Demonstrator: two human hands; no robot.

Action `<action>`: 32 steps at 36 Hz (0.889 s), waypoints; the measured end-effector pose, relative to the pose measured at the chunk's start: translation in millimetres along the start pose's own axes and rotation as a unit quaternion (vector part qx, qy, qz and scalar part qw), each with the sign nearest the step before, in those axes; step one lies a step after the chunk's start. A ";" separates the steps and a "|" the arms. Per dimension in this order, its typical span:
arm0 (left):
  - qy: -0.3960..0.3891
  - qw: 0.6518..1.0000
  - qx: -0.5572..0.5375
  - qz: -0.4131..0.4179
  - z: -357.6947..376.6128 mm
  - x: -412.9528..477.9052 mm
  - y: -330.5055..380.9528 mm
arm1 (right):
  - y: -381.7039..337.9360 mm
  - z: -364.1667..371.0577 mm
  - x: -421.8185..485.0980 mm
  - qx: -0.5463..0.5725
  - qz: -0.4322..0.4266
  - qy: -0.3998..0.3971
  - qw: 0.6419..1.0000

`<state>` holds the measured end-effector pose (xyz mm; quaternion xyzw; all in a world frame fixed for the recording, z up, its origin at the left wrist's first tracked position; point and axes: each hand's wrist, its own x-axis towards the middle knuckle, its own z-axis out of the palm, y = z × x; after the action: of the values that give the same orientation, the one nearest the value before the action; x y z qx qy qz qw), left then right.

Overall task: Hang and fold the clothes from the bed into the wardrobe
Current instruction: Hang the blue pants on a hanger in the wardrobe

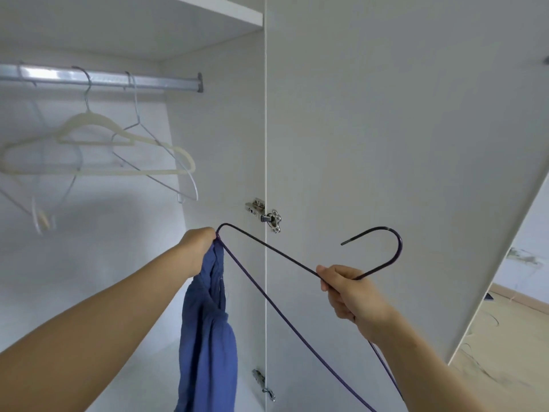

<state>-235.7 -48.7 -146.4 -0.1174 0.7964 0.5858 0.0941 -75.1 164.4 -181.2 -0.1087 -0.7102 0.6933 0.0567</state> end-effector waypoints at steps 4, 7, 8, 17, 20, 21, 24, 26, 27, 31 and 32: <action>0.061 0.987 0.101 0.112 3.8 4.5 -3.9 | 3.6 0.4 -1.5 -0.009 0.012 -0.010 1.000; 0.095 0.963 0.172 0.183 2.6 3.1 -8.1 | 4.2 1.2 -3.2 -0.018 0.017 -0.025 0.999; 0.107 0.955 0.194 0.198 2.2 0.8 -8.5 | 3.9 2.1 -3.4 -0.023 0.017 -0.031 0.999; 0.016 0.884 0.317 0.343 26.2 -36.3 -16.0 | 0.5 25.0 0.3 -0.030 0.020 -0.032 0.999; -0.069 0.877 0.275 0.387 28.3 -46.2 -13.2 | -1.7 31.5 1.0 -0.022 0.013 -0.021 0.999; -0.095 0.877 0.262 0.391 26.9 -48.9 -12.4 | -3.0 32.3 1.1 -0.022 0.009 -0.017 1.000; -0.097 0.831 0.314 0.448 16.9 -53.0 -12.6 | -8.5 31.6 1.9 -0.020 -0.007 -0.004 1.000; 0.007 0.724 0.411 0.553 8.1 -52.0 -13.8 | -13.0 30.0 2.8 -0.018 -0.016 0.002 1.000; 0.044 0.671 0.431 0.602 4.8 -51.1 -12.9 | -15.6 29.5 2.9 -0.020 -0.020 0.004 1.000; -0.068 0.678 0.434 0.590 -2.7 -50.9 -5.5 | -25.1 29.9 4.1 -0.042 -0.056 0.006 0.998; -0.099 0.698 0.446 0.551 -3.9 -48.7 -4.4 | -26.8 30.4 4.8 -0.048 -0.068 0.012 0.996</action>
<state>-187.9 -50.0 -135.2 0.4574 0.8724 0.1177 -0.1258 -88.7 135.6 -155.8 -0.0710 -0.7480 0.6512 0.1066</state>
